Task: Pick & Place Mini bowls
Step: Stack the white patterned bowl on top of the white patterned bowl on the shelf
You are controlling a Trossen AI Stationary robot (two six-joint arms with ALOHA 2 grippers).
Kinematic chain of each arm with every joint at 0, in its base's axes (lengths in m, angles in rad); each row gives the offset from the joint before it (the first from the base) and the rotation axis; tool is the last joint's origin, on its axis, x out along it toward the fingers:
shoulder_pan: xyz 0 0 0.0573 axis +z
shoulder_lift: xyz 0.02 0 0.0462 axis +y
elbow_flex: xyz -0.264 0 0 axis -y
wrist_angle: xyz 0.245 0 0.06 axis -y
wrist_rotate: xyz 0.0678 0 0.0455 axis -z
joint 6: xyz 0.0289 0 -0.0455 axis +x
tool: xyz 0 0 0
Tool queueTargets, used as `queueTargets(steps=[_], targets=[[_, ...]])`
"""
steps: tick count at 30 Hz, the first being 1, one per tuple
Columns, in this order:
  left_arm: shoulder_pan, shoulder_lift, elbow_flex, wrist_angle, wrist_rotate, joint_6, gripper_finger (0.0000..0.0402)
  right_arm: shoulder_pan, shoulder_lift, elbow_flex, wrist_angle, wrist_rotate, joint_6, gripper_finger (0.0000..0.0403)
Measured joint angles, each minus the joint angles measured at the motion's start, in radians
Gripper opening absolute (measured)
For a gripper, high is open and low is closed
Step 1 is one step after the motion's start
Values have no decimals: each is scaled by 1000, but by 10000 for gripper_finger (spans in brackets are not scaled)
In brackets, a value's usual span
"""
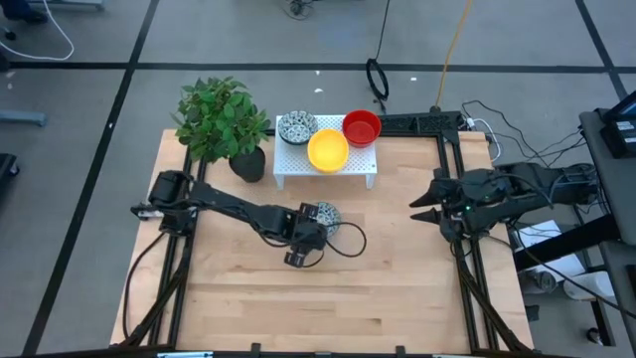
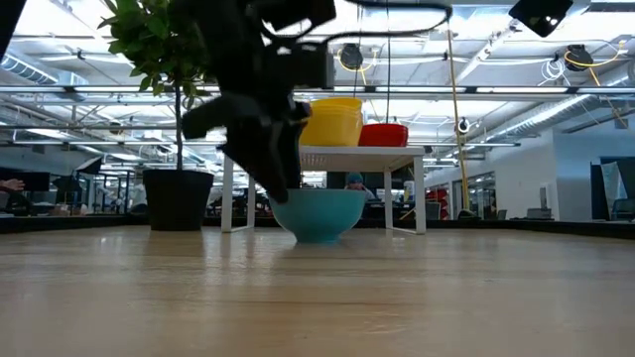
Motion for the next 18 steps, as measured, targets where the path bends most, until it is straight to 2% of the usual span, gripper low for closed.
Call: queueTargets(steps=[5, 8, 11, 16, 18], targets=[[4, 53, 0, 8, -21, -29, 184, 0, -12, 0, 0, 1, 0, 134], [5, 63, 0, 1, -43, -28, 168, 0, -13, 0, 0, 1, 0, 131], [5, 60, 0, 9, -59, -26, 123, 0, -13, 0, 0, 1, -4, 130], [4, 52, 1, 10, -58, -34, 19, 0, -13, 0, 0, 2, -19, 129], [4, 52, 0, 3, -56, -41, 15, 0, -13, 0, 0, 2, -19, 129]])
